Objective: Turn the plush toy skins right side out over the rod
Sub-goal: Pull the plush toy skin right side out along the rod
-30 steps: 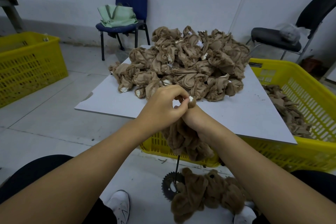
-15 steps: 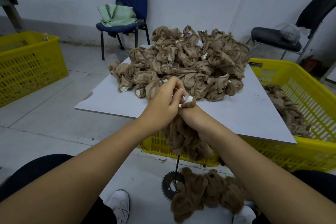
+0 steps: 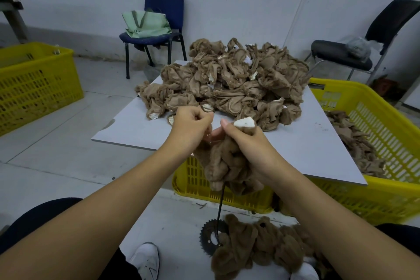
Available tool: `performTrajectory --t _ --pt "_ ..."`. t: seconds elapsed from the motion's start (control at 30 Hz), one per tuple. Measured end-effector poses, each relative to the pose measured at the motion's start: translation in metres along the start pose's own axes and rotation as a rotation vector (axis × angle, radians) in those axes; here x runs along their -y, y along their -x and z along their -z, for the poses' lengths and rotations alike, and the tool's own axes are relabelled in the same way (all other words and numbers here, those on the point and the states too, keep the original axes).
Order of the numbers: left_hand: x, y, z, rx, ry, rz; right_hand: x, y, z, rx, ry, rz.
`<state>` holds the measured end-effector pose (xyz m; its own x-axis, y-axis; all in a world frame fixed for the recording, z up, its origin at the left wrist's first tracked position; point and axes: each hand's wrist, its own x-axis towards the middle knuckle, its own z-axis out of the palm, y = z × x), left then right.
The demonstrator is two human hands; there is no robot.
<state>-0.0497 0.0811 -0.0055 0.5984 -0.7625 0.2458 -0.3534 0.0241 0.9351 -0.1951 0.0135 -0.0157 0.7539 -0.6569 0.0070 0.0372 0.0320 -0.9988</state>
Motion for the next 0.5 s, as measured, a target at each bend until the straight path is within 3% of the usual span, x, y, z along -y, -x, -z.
performTrajectory --t 0.23,0.33,0.4,0.5 --pt "-0.009 -0.001 0.017 0.487 -0.281 0.304 0.004 -0.001 0.004 -0.09 -0.132 -0.03" --pt "-0.01 0.006 0.025 0.72 -0.291 0.369 0.006 -0.002 0.002 -0.097 -0.199 -0.033" --pt "-0.009 0.009 0.022 0.736 -0.259 0.253 0.006 -0.002 0.001 -0.077 -0.225 -0.023" --pt "-0.009 0.007 0.016 0.565 -0.204 0.065 0.01 -0.003 0.001 -0.072 -0.301 -0.022"
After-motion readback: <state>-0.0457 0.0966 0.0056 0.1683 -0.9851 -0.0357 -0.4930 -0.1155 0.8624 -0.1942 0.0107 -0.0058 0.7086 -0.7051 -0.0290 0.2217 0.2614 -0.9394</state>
